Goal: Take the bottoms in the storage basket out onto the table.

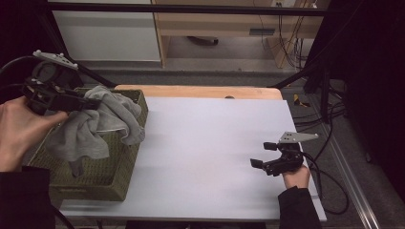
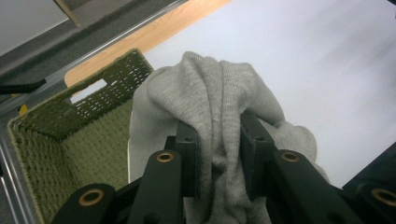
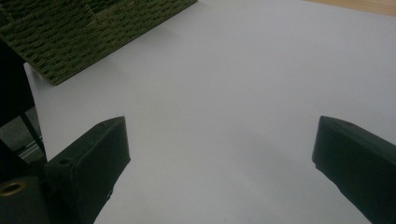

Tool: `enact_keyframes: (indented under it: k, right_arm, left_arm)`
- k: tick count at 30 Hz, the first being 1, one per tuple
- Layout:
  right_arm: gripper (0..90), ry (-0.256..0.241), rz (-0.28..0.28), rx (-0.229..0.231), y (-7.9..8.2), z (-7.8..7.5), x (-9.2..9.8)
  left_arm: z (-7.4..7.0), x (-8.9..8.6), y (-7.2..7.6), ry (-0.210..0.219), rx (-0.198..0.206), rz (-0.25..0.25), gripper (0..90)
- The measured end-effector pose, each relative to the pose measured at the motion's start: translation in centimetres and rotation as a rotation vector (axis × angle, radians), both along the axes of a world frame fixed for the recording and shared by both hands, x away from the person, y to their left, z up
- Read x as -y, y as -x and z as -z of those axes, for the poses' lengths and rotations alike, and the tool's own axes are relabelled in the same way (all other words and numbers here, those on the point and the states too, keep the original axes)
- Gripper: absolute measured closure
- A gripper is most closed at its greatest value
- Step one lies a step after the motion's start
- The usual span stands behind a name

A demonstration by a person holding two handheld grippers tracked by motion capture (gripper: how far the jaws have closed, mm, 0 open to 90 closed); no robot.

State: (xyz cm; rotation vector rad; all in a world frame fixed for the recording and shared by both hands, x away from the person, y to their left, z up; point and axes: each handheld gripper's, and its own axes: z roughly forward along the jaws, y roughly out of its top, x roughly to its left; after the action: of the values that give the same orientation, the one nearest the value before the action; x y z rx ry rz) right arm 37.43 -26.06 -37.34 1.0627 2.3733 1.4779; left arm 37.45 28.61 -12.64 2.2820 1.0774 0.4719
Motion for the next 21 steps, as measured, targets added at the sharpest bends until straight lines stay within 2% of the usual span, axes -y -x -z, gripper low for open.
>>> enact_keyframes:
  k: [5, 7, 9, 13, 21]
  right_arm:
    - [4.5, 0.000, -0.001, 0.000, 0.0, 0.0, 0.0]
    - [4.5, 0.001, 0.000, 0.000, 0.0, 0.0, 0.0]
    - [4.5, -0.001, -0.001, 0.000, 0.0, 0.0, 0.0]
    - [4.5, -0.001, -0.002, -0.001, 0.0, 0.0, 0.0]
    - [4.5, -0.001, -0.001, 0.000, 0.0, 0.0, 0.0]
  left_arm:
    - [-0.2, 0.8, -0.2, -0.008, 0.009, 0.016, 72.7]
    - [-0.3, 1.2, -0.2, -0.003, 0.000, 0.019, 72.6]
    - [-0.4, 1.5, -0.3, -0.013, 0.012, 0.025, 72.6]
    - [-0.6, 2.2, -0.3, -0.004, 0.002, 0.033, 72.6]
    - [-1.0, 3.7, -0.4, -0.013, 0.002, 0.056, 72.6]
